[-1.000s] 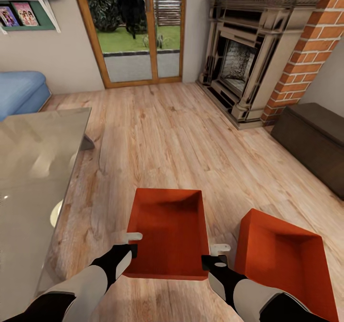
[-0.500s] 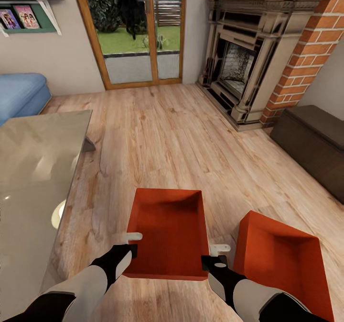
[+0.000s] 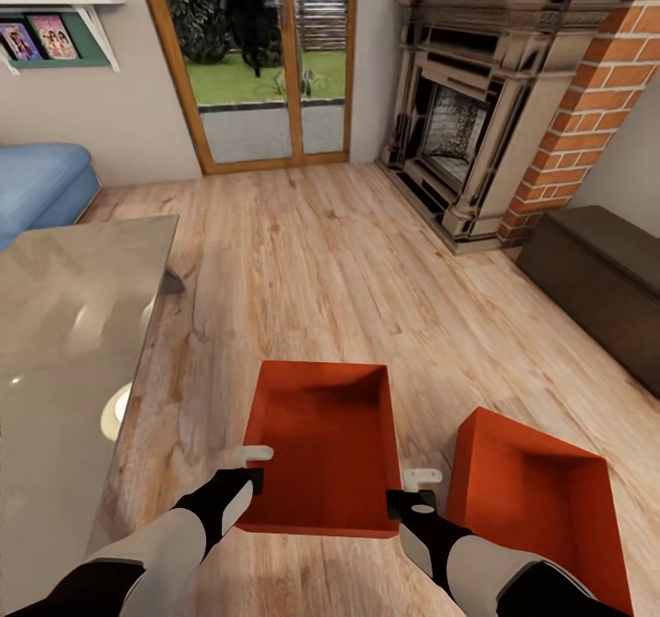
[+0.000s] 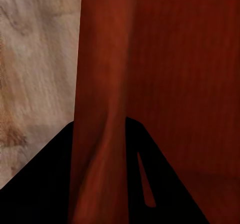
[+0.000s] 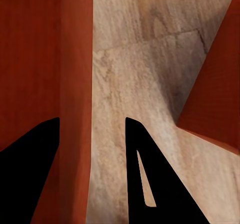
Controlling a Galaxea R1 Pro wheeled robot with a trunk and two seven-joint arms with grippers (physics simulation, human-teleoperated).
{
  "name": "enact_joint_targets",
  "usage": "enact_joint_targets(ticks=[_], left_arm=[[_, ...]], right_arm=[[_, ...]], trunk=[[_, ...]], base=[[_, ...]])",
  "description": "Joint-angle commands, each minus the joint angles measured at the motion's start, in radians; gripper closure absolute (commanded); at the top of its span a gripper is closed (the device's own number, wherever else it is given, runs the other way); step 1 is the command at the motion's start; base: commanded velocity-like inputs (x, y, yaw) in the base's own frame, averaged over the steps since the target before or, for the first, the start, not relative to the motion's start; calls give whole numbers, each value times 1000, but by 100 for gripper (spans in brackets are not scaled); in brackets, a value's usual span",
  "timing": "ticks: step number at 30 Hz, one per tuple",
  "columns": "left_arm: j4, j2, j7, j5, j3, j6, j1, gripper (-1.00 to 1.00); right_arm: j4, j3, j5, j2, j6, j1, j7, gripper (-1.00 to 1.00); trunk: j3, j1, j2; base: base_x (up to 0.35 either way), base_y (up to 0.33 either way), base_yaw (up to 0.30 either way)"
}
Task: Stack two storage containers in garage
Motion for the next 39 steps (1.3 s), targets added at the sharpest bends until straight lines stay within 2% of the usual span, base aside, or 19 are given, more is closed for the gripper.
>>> enact_joint_targets(ticks=[1,39], left_arm=[[1,0,13,-8,10,9,1,100],[1,0,13,-8,10,9,1,100]], right_arm=[[-15,1,6,1,-7,-1,-3,100],[-15,1,1,2,-10,-1,-9,100]], trunk=[[3,-4,7],[122,-150,273]], base=[[0,0,0],[0,0,0]])
